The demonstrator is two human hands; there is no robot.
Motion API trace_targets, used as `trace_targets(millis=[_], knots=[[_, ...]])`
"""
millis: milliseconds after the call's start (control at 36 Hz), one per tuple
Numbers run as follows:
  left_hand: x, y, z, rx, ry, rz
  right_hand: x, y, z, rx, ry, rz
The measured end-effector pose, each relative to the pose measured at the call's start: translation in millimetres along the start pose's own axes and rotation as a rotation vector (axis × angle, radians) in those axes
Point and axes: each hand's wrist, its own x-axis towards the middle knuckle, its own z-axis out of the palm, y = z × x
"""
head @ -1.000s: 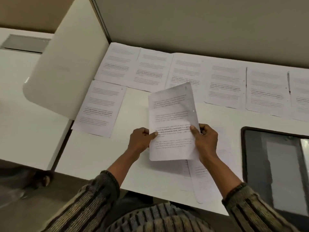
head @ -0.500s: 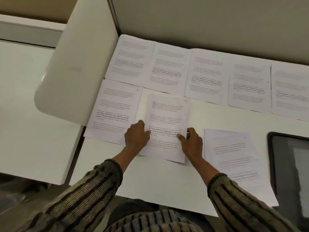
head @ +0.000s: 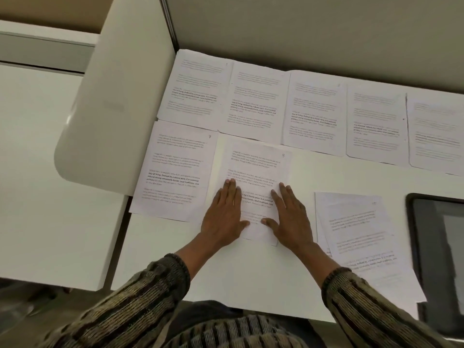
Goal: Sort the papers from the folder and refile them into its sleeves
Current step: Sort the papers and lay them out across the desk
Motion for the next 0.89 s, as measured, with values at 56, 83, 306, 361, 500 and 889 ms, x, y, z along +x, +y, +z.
trace_targets(millis=[56, 83, 306, 361, 500, 889], knots=[[-3, -6, 5, 0.015, -0.004, -0.006, 3, -2, 0, -0.012, 0.004, -0.009], [-4, -9, 6, 0.015, 0.0, -0.006, 5, -3, 0, -0.017, 0.003, -0.016], [0, -18, -6, 0.025, -0.017, -0.03, 14, -13, -11, -0.052, -0.041, -0.019], [1, -20, -11, 0.018, -0.021, -0.026, 16, -14, -12, -0.055, -0.052, -0.013], [1, -24, -21, 0.02, 0.006, -0.014, 19, -19, -16, -0.053, -0.056, -0.009], [2, -26, -34, 0.058, 0.008, -0.019, 26, -27, -16, -0.042, -0.078, 0.012]])
